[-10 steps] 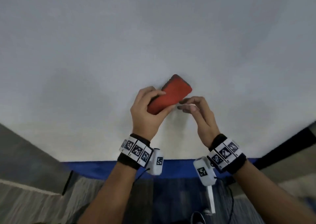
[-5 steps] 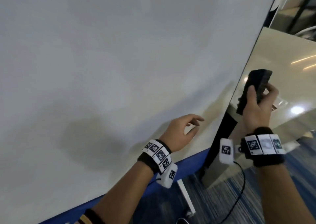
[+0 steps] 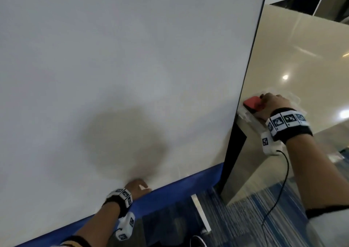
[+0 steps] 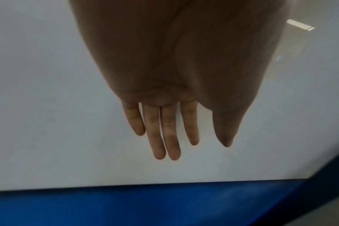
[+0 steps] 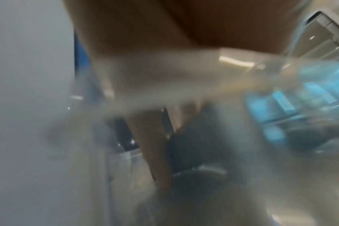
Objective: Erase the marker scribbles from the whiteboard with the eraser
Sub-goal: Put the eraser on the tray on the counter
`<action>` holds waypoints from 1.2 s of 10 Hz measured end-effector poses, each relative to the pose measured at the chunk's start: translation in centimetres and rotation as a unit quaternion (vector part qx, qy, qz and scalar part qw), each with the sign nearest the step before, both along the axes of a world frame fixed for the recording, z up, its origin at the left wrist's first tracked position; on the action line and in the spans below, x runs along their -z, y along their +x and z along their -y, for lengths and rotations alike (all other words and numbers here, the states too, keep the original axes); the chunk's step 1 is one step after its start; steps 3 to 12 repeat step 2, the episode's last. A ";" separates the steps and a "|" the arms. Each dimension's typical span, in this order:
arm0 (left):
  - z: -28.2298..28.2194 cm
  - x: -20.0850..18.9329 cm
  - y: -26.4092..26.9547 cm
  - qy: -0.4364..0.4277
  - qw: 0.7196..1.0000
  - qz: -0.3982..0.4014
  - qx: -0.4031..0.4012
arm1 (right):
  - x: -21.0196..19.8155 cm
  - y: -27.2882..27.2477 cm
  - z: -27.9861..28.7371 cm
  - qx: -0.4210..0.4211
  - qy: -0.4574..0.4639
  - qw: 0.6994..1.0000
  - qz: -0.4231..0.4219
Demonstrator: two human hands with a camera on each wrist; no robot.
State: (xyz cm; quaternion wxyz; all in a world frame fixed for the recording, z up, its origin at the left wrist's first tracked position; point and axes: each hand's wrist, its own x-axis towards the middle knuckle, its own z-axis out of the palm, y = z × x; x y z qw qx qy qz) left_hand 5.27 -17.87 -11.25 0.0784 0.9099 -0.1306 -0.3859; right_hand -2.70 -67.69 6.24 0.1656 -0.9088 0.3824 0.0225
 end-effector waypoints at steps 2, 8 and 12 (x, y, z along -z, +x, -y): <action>-4.6 2.6 0.6 0.067 0.995 0.059 -0.049 | 0.5 0.4 0.0 -0.022 -0.036 0.999 -0.026; -4.6 2.6 0.6 0.067 0.995 0.059 -0.049 | 0.5 0.4 0.0 -0.022 -0.036 0.999 -0.026; -4.6 2.6 0.6 0.067 0.995 0.059 -0.049 | 0.5 0.4 0.0 -0.022 -0.036 0.999 -0.026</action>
